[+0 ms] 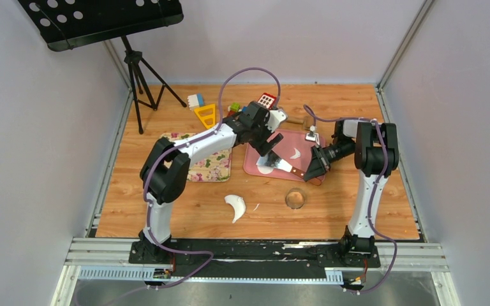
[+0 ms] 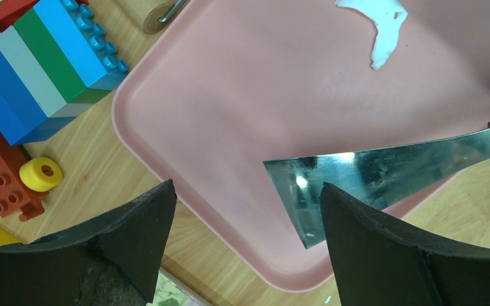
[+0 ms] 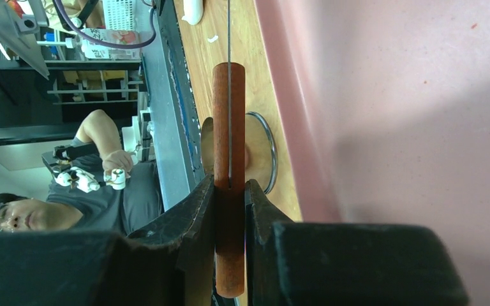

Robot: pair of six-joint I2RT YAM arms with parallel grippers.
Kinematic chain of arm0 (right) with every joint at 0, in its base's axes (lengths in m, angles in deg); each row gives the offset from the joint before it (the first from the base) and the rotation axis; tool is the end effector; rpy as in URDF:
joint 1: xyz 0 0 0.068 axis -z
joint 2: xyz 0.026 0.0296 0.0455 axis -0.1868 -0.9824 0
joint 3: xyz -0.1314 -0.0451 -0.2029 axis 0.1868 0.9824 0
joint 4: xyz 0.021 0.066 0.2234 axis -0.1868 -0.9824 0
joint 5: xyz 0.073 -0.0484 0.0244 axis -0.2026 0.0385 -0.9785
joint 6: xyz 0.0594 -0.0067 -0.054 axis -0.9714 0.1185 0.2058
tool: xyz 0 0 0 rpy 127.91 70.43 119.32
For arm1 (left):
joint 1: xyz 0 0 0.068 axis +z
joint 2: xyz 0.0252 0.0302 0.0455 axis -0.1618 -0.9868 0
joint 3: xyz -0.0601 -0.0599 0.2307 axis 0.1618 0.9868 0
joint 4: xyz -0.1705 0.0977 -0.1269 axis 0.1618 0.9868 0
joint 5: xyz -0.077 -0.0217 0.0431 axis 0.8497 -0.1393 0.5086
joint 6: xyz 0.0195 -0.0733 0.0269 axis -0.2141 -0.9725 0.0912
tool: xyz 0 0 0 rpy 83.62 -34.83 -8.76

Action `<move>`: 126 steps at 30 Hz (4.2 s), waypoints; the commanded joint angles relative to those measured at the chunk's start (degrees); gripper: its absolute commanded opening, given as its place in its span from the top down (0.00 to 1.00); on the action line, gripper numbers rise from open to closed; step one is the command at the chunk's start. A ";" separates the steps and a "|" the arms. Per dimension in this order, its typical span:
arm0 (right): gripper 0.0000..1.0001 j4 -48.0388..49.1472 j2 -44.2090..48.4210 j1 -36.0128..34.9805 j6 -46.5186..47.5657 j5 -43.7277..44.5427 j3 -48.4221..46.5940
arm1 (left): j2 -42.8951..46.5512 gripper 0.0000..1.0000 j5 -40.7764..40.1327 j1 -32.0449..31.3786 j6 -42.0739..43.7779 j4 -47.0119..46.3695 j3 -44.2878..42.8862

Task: Roll out the dumpling wrappers from the dough
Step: Place the spatula on the work surface, then pick up the spatula from the work surface.

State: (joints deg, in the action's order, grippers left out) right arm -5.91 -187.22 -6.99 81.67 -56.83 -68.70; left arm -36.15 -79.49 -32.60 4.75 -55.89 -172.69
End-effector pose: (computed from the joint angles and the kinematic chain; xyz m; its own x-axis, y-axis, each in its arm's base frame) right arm 0.2826 0.0420 0.1110 -0.8790 -0.3947 -0.2675 -0.3727 0.2187 0.9018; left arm 0.3199 -0.2944 0.1897 -0.4267 0.5935 -0.6824 0.7819 0.6213 0.0514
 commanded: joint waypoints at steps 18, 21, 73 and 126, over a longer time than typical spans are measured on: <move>1.00 -2.03 -4.50 -2.19 3.94 -1.19 -1.24 | -4.82 0.14 -1.89 -1.07 -0.44 0.02 -2.23; 1.00 -2.07 -5.19 -2.12 3.54 -1.44 -2.03 | -5.30 0.14 -1.90 -1.10 -0.34 0.05 -1.91; 0.26 5.43 8.76 -0.17 -8.88 20.68 -17.99 | -2.49 0.16 0.13 -1.95 -1.72 -3.69 7.79; 0.37 16.52 22.25 -3.31 -10.87 13.10 0.57 | -7.72 1.00 3.65 -3.88 -3.63 -1.30 6.84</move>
State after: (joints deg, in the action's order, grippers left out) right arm 9.61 -167.79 -10.21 70.00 -41.39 -68.31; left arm -41.73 -75.14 -35.57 1.56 -59.34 -168.69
